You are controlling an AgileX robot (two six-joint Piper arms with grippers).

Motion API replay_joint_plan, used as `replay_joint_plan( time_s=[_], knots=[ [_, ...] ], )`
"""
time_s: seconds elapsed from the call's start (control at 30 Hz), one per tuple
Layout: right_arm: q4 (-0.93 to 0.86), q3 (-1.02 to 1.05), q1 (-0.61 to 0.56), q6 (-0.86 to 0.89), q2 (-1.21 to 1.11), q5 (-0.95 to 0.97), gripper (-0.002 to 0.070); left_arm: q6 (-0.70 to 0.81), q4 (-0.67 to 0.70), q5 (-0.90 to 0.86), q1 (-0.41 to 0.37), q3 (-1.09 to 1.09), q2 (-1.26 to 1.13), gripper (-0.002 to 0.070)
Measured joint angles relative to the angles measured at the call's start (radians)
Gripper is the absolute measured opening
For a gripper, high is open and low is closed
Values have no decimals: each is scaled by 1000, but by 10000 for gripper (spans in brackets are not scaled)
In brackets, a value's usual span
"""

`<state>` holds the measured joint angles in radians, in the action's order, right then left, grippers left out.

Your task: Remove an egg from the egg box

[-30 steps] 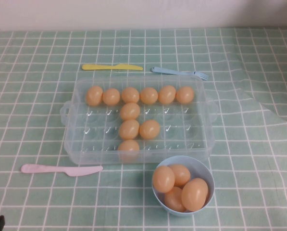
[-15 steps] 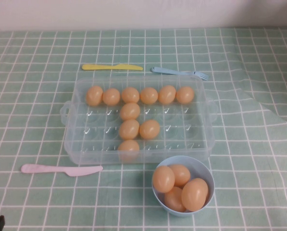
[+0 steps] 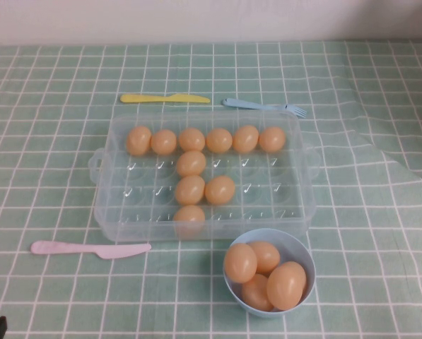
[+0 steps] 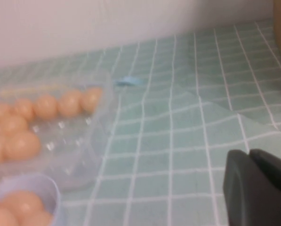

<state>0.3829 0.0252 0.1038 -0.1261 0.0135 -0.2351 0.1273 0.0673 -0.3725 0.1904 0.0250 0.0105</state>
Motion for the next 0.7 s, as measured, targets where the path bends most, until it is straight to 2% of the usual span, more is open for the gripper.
replay_joint_plan(
  time_s=[0.2, 0.43, 0.53, 0.7],
  knots=[
    [236, 0, 0, 0, 0, 93, -17, 0, 0, 0, 0, 0, 0, -3],
    [300, 0, 0, 0, 0, 134, -17, 0, 0, 0, 0, 0, 0, -4],
    [338, 0, 0, 0, 0, 108, -17, 0, 0, 0, 0, 0, 0, -3],
    [374, -82, 0, 0, -63, -40, -17, 0, 0, 0, 0, 0, 0, -3]
  ],
)
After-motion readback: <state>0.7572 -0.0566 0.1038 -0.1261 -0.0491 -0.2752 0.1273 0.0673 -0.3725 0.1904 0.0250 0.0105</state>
